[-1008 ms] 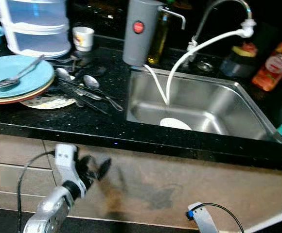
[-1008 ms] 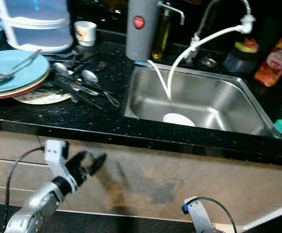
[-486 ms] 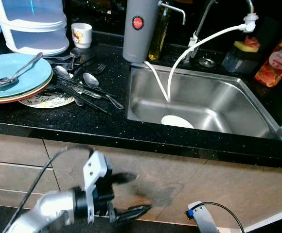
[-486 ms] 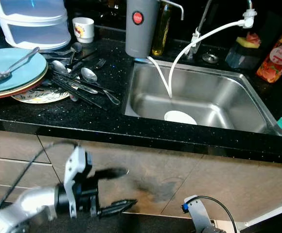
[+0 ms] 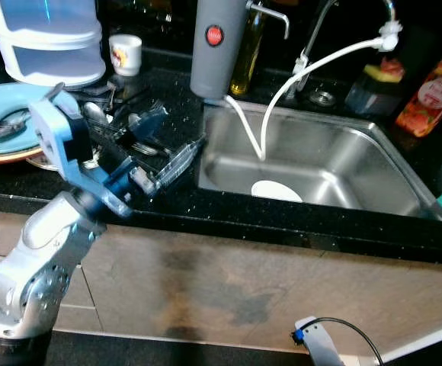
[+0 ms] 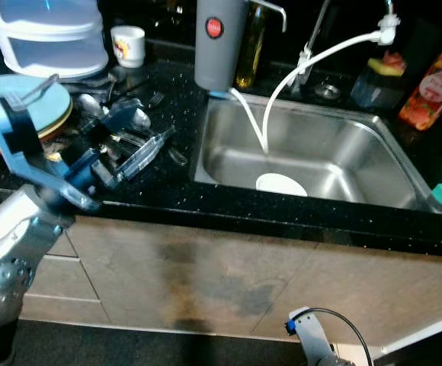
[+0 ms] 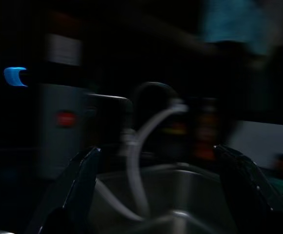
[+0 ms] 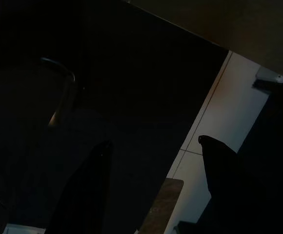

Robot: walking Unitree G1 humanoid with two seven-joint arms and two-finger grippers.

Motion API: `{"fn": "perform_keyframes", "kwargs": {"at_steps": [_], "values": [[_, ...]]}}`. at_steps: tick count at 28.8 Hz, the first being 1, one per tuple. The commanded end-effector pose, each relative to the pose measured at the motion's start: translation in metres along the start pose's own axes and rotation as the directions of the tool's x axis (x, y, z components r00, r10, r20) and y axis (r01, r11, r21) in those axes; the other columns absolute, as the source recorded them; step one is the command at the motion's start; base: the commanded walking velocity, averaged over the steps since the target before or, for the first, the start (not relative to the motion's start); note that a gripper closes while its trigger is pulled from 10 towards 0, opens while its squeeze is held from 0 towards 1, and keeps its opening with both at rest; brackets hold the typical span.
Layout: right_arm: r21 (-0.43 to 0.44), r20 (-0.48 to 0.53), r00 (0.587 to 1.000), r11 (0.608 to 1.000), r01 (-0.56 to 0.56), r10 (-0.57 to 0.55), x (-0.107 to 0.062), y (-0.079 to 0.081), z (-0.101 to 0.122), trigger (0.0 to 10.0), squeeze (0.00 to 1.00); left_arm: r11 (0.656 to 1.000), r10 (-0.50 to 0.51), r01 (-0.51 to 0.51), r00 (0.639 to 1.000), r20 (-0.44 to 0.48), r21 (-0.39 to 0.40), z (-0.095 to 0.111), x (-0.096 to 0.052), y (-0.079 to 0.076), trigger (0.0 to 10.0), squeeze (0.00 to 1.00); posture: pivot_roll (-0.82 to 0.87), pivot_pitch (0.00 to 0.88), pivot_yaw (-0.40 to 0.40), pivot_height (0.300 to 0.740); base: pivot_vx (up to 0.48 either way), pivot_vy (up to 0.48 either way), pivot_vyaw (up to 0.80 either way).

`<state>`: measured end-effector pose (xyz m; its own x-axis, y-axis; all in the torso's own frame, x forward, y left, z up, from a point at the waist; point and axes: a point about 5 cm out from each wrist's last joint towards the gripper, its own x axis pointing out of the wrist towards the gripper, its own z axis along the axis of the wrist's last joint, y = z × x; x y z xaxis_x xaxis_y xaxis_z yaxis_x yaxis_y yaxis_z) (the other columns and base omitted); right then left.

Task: Kitchen organization

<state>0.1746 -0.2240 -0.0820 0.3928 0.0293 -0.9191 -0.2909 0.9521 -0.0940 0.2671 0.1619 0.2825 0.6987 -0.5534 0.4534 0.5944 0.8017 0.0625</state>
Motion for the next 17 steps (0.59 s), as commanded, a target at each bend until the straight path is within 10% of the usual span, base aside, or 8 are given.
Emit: {"fn": "perform_keyframes", "kwargs": {"at_steps": [1,9,17], "values": [[-0.011,-0.014,1.000,1.000,0.004,-0.004,-0.001,-0.002,-0.004,10.0,0.00,0.963,0.248,-0.237,0.966,-0.074,0.130,0.000,-0.003,0.037,10.0,0.00,0.17,0.001,-0.139,0.740,0.000,0.000,0.00],[0.025,0.002,1.000,1.000,0.019,-0.019,-0.001,-0.002,-0.004,10.0,0.00,0.888,0.425,-0.389,0.898,-0.115,0.246,-0.002,-0.008,0.067,10.0,0.00,0.16,0.007,-0.136,0.740,0.000,0.000,0.00],[0.296,0.103,0.988,0.952,0.076,-0.111,-0.001,-0.004,-0.003,10.0,0.00,0.967,0.228,-0.209,0.966,-0.126,0.146,-0.008,0.009,0.032,10.0,0.00,0.16,0.013,-0.136,0.740,0.000,0.000,0.00]]}}
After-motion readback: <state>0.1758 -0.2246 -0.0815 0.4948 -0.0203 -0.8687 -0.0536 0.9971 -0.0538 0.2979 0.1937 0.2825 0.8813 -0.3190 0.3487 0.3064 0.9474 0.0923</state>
